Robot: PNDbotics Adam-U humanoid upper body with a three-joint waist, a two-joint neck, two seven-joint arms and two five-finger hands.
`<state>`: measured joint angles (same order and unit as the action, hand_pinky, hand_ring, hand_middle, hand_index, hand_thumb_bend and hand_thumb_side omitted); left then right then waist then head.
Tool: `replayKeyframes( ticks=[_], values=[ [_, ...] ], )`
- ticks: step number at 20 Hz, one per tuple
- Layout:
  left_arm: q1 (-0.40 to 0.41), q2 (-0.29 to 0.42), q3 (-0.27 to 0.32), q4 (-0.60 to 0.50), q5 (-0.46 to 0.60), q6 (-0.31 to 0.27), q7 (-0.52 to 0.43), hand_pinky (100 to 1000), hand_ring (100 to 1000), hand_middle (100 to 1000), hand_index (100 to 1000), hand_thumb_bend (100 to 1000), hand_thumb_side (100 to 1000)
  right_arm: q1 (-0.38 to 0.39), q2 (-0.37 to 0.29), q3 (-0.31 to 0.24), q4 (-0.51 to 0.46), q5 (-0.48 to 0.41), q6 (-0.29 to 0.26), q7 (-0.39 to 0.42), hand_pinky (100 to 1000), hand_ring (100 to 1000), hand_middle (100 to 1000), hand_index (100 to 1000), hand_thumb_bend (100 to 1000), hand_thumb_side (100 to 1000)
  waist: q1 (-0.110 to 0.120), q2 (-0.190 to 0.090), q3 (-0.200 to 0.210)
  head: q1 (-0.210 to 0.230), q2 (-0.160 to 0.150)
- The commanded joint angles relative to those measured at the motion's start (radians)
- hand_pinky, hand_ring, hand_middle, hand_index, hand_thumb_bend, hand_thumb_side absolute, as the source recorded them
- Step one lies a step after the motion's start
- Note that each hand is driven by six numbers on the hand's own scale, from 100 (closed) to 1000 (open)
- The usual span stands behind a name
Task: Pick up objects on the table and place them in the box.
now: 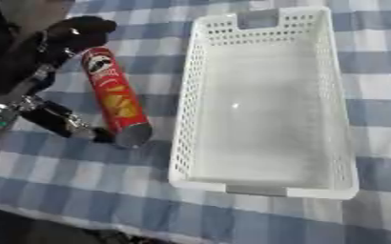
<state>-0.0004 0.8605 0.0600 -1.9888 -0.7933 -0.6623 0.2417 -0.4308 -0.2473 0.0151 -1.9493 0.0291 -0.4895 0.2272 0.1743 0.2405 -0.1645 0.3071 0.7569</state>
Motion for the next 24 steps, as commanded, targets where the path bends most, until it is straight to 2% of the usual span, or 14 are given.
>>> replayKeyframes(
  ticks=[1, 5, 11, 12, 13, 14, 17, 21, 24],
  values=[
    [-0.026, 0.117, 0.032, -0.011, -0.171, 0.028, 0.001, 924, 934, 916, 1000, 865, 232, -0.005, -0.017, 0.003, -0.008, 0.004, 0.0, 0.009, 340, 533, 623, 860, 100, 1000, -0.001, -0.019, 0.002, -0.007, 0.005],
    [-0.066, 0.208, 0.022, -0.011, -0.344, 0.09, 0.004, 894, 913, 888, 1000, 844, 204, -0.004, -0.019, 0.007, -0.005, 0.005, 0.001, 0.017, 338, 530, 622, 860, 100, 1000, 0.004, -0.021, 0.003, -0.007, 0.007],
    [-0.129, 0.281, 0.023, -0.011, -0.501, 0.148, -0.007, 848, 880, 840, 992, 873, 227, -0.006, -0.02, 0.006, -0.002, 0.007, -0.001, 0.022, 338, 527, 623, 860, 100, 1000, 0.004, -0.024, -0.005, -0.015, 0.004],
    [-0.139, 0.291, 0.024, -0.011, -0.519, 0.153, -0.007, 829, 856, 822, 991, 895, 275, -0.005, -0.02, 0.006, -0.001, 0.007, -0.001, 0.023, 337, 525, 622, 861, 100, 1000, 0.004, -0.025, -0.006, -0.016, 0.006],
    [-0.147, 0.299, 0.023, -0.011, -0.531, 0.156, -0.004, 831, 859, 824, 991, 893, 269, -0.004, -0.021, 0.005, -0.001, 0.008, -0.002, 0.023, 337, 526, 623, 861, 100, 1000, 0.005, -0.025, -0.006, -0.016, 0.007],
    [-0.151, 0.306, 0.017, -0.011, -0.531, 0.153, 0.003, 786, 831, 814, 991, 913, 317, -0.004, -0.021, 0.005, 0.0, 0.009, -0.002, 0.024, 337, 524, 622, 861, 100, 1000, 0.006, -0.026, -0.007, -0.015, 0.009],
    [-0.143, 0.316, -0.006, -0.011, -0.468, 0.13, 0.028, 761, 816, 820, 986, 915, 341, -0.003, -0.022, 0.006, 0.0, 0.01, -0.002, 0.027, 336, 522, 622, 861, 100, 1000, 0.008, -0.025, -0.01, -0.016, 0.01],
    [-0.126, 0.33, -0.024, -0.011, -0.379, 0.097, 0.027, 755, 812, 824, 984, 906, 328, -0.004, -0.026, 0.005, 0.001, 0.012, -0.003, 0.029, 336, 521, 622, 862, 100, 1000, 0.012, -0.023, -0.019, -0.018, 0.013],
    [-0.117, 0.333, -0.038, -0.011, -0.313, 0.083, 0.021, 738, 800, 836, 981, 882, 281, -0.004, -0.027, 0.006, 0.002, 0.013, -0.003, 0.031, 335, 519, 622, 862, 100, 1000, 0.014, -0.022, -0.024, -0.018, 0.013]
  ],
)
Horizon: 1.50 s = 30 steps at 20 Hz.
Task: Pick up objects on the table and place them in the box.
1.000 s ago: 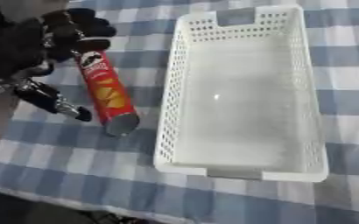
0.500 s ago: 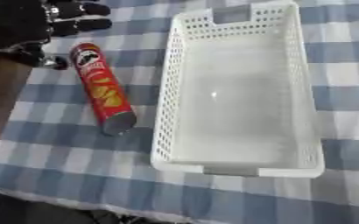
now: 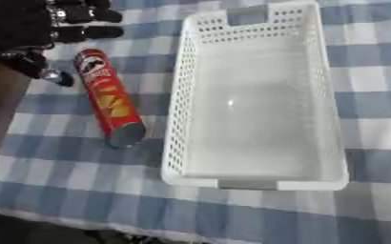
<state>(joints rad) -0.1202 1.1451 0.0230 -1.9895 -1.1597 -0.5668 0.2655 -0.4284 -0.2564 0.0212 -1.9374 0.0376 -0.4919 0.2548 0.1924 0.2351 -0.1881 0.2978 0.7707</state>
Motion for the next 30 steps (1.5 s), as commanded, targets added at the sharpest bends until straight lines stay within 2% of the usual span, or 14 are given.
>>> replayKeyframes(
  ticks=[1, 3, 6, 7, 8, 15, 22, 30],
  values=[
    [0.008, 0.047, -0.008, -0.01, 0.088, -0.017, -0.006, 736, 798, 839, 981, 877, 270, -0.006, -0.018, 0.0, -0.01, 0.005, -0.001, 0.005, 335, 519, 622, 862, 100, 1000, -0.003, -0.016, -0.002, -0.01, -0.001],
    [0.02, 0.044, -0.02, -0.01, 0.165, -0.026, -0.018, 734, 797, 843, 980, 872, 258, -0.006, -0.017, 0.0, -0.01, 0.005, -0.001, 0.006, 335, 519, 622, 862, 100, 1000, -0.002, -0.015, -0.005, -0.011, -0.001],
    [0.037, 0.037, -0.035, -0.01, 0.287, -0.035, -0.059, 719, 786, 868, 975, 852, 188, -0.008, -0.017, 0.0, -0.01, 0.005, -0.001, 0.009, 335, 518, 622, 863, 100, 1000, -0.001, -0.012, -0.011, -0.014, -0.001],
    [0.041, 0.035, -0.038, -0.01, 0.328, -0.037, -0.078, 720, 787, 864, 977, 856, 203, -0.008, -0.017, 0.001, -0.01, 0.005, -0.001, 0.009, 335, 518, 622, 863, 100, 1000, -0.001, -0.011, -0.013, -0.015, -0.001],
    [0.043, 0.033, -0.04, -0.01, 0.364, -0.039, -0.097, 716, 783, 878, 974, 840, 148, -0.009, -0.017, 0.001, -0.01, 0.005, -0.001, 0.01, 335, 518, 623, 863, 100, 1000, -0.001, -0.01, -0.015, -0.015, -0.001],
    [0.048, 0.024, -0.053, -0.01, 0.573, -0.038, -0.245, 711, 780, 894, 977, 828, 103, -0.013, -0.019, 0.002, -0.008, 0.005, -0.004, 0.016, 334, 517, 623, 864, 100, 1000, 0.001, -0.004, -0.026, -0.015, -0.001],
    [0.037, 0.011, -0.067, -0.01, 0.668, -0.034, -0.349, 710, 778, 904, 980, 802, 100, -0.018, -0.022, 0.004, -0.007, 0.006, -0.007, 0.022, 333, 518, 623, 864, 100, 1000, 0.003, 0.005, -0.035, -0.016, -0.01],
    [0.047, -0.001, -0.065, -0.01, 0.679, -0.006, -0.395, 707, 777, 904, 980, 778, 100, -0.032, -0.027, 0.005, -0.007, 0.009, -0.015, 0.025, 334, 519, 624, 864, 100, 1000, 0.006, 0.018, -0.06, -0.017, -0.032]
  ],
)
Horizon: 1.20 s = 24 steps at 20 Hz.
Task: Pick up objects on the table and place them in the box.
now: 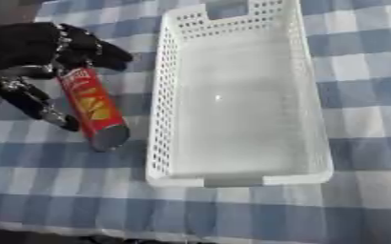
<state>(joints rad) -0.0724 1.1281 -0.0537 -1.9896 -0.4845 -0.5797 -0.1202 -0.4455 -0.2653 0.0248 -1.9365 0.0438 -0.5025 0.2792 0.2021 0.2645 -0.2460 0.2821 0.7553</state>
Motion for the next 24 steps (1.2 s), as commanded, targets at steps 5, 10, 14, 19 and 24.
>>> replayKeyframes(
  ticks=[5, 10, 14, 19, 24],
  values=[
    [0.008, 0.008, 0.014, -0.006, -0.012, 0.025, -0.023, 704, 775, 902, 979, 761, 100, -0.029, -0.02, 0.003, -0.007, 0.003, -0.011, 0.002, 334, 519, 625, 863, 100, 1000, -0.004, -0.004, -0.02, 0.004, -0.019],
    [0.013, -0.001, 0.016, 0.02, -0.043, 0.033, -0.032, 704, 775, 898, 977, 760, 100, -0.038, -0.021, 0.003, -0.006, 0.004, -0.016, 0.0, 334, 519, 625, 862, 100, 1000, -0.006, 0.002, -0.033, 0.013, -0.022],
    [0.02, -0.003, 0.021, 0.043, -0.087, 0.037, -0.042, 712, 781, 893, 978, 796, 100, -0.042, -0.02, 0.002, -0.005, 0.004, -0.018, -0.001, 334, 519, 626, 862, 100, 1000, -0.006, 0.004, -0.035, 0.016, -0.025],
    [0.026, 0.005, 0.029, 0.054, -0.179, 0.042, -0.078, 725, 794, 891, 984, 806, 100, -0.041, -0.02, 0.003, -0.005, 0.004, -0.018, -0.001, 334, 519, 626, 863, 100, 1000, -0.005, 0.002, -0.033, 0.019, -0.023],
    [0.032, 0.018, 0.035, 0.049, -0.262, 0.043, -0.123, 743, 810, 896, 1000, 813, 100, -0.037, -0.021, 0.002, -0.005, 0.003, -0.015, 0.0, 333, 518, 626, 863, 100, 1000, -0.002, -0.002, -0.03, 0.02, -0.022]
  ],
)
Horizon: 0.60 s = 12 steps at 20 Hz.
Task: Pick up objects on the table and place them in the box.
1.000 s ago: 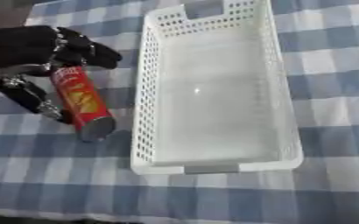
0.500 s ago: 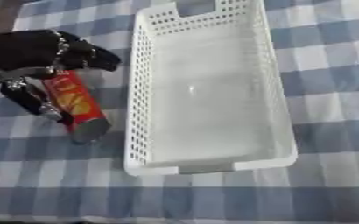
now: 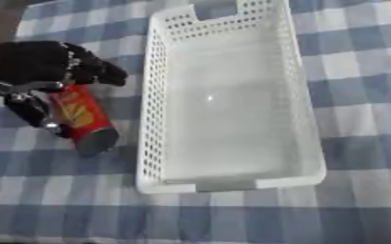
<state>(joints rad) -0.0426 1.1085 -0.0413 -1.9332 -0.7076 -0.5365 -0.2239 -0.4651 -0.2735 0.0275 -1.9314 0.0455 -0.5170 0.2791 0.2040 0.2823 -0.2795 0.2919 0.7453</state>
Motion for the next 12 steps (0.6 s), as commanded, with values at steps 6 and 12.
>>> replayKeyframes(
  ticks=[6, 12],
  values=[
    [0.003, 0.041, 0.032, -0.02, -0.134, 0.003, -0.028, 743, 818, 878, 999, 808, 100, -0.013, -0.013, 0.0, -0.012, 0.0, 0.002, 0.002, 331, 518, 626, 864, 100, 1000, 0.003, -0.024, 0.001, 0.006, -0.024],
    [0.007, 0.038, 0.035, -0.023, -0.24, 0.006, -0.008, 739, 818, 864, 995, 811, 111, -0.016, -0.015, 0.0, -0.014, -0.001, 0.003, 0.004, 331, 518, 626, 864, 100, 1000, 0.008, -0.024, -0.01, -0.001, -0.044]
  ],
)
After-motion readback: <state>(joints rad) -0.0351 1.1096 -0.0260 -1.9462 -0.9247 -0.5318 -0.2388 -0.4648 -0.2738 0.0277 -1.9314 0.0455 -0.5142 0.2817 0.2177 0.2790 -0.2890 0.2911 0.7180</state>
